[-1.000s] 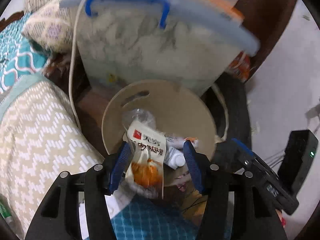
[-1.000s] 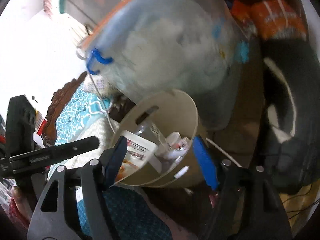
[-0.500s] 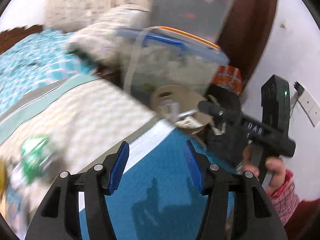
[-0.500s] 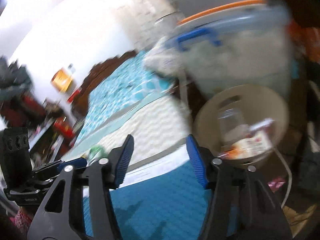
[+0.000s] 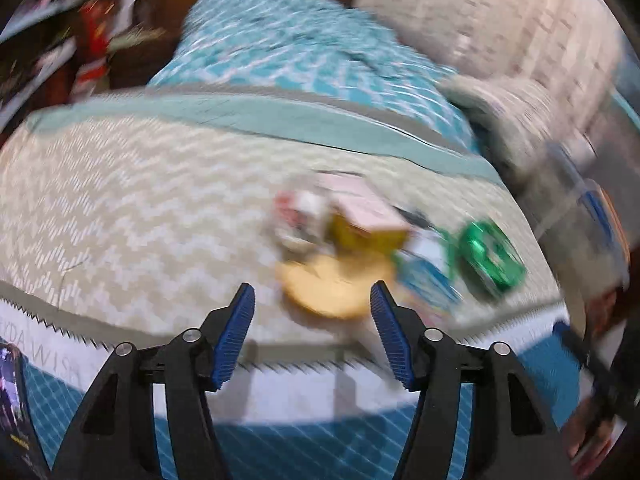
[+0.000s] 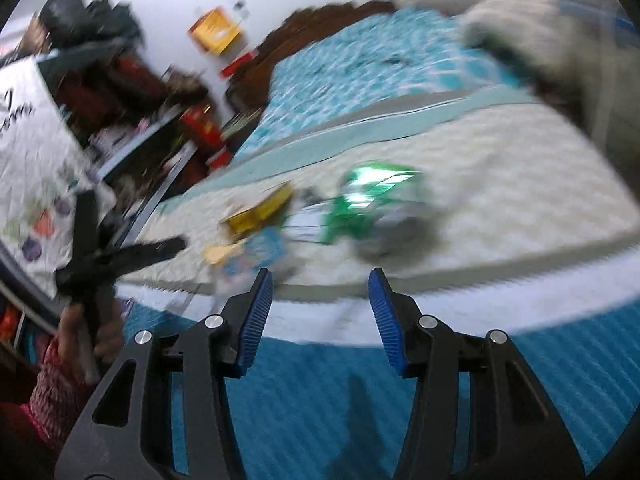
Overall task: Collect trash
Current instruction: 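Move both open tools back over the trash on the bed, then grasp the red-and-white tissue with the left tool while the right tool grasps the yellow-and-pink box, then carry the tissue with the left tool while the right tool carries the box into the wastebasket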
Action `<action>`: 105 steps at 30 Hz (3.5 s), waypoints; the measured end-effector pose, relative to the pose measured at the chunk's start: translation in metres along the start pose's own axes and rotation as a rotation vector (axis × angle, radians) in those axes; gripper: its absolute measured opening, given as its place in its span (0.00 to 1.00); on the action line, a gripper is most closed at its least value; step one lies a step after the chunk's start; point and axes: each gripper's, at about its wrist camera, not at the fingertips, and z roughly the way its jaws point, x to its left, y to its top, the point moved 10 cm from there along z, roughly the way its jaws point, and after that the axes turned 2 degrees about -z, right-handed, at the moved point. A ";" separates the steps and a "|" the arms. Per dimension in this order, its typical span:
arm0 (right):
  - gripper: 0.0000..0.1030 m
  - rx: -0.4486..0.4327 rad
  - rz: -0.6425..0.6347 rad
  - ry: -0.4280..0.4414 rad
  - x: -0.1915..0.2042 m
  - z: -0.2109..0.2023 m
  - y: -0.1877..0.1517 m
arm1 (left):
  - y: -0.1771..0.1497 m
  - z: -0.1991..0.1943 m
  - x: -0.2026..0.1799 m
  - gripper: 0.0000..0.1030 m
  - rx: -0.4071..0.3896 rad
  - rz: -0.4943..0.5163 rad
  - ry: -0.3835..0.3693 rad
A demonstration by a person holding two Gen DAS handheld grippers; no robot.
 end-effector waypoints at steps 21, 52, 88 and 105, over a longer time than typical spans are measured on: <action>0.65 0.270 -0.237 -0.110 0.085 0.203 0.065 | 0.051 0.040 0.049 0.84 -0.024 -0.165 -0.161; 0.64 -0.080 -0.016 -0.496 -0.067 -0.089 -0.081 | -0.017 -0.013 -0.128 0.42 0.009 0.205 -0.364; 0.63 -0.275 0.226 -0.469 -0.173 -0.178 -0.079 | -0.150 0.048 -0.334 0.39 0.236 0.609 -0.389; 0.64 -0.411 0.522 -0.474 -0.369 -0.257 -0.031 | -0.163 0.140 -0.591 0.42 0.337 0.787 -0.452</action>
